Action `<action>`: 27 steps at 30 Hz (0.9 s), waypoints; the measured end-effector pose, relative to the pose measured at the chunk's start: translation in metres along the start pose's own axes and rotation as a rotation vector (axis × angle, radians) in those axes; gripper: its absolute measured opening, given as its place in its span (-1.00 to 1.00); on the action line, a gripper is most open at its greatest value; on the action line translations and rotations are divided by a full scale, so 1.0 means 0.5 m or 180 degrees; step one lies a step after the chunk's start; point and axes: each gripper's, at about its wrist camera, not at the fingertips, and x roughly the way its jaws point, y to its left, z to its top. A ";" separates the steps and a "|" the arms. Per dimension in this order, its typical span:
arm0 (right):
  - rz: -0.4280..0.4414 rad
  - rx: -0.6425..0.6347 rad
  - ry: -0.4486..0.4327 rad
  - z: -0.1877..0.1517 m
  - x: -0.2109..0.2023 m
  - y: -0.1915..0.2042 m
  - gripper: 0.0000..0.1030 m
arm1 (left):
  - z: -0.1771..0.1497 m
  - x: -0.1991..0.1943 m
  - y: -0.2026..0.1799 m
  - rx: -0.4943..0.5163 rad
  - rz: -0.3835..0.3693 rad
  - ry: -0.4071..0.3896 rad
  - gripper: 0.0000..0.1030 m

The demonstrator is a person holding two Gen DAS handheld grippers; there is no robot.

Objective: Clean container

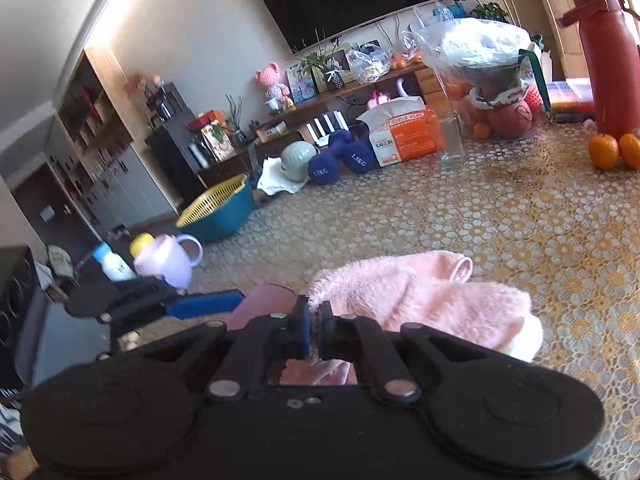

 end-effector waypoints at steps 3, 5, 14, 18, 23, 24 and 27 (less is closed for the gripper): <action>0.0104 0.0304 0.0056 -0.009 0.022 -0.020 -0.95 | 0.001 0.000 0.000 0.0004 0.0001 -0.0001 0.07; 0.0154 0.0549 0.0089 -0.024 0.038 -0.041 -0.95 | 0.000 0.000 0.000 0.0007 -0.0002 -0.0003 0.07; -0.0041 0.0807 0.0412 -0.085 0.098 -0.094 -0.94 | 0.000 0.002 -0.002 0.0017 0.0007 -0.0007 0.07; -0.0026 0.0809 0.0290 -0.068 0.062 -0.097 -0.94 | 0.001 0.002 -0.001 0.0015 0.0007 -0.0010 0.07; 0.0352 0.0978 -0.0012 -0.023 0.020 -0.080 -0.93 | 0.000 0.003 -0.002 0.0019 0.0009 -0.0010 0.07; 0.0388 0.0988 0.0002 -0.021 0.024 -0.075 -0.91 | 0.000 0.002 -0.001 0.0018 0.0007 -0.0010 0.07; 0.0357 0.0954 0.0102 -0.031 0.047 -0.069 -0.91 | 0.001 0.003 -0.001 0.0017 0.0010 -0.0008 0.07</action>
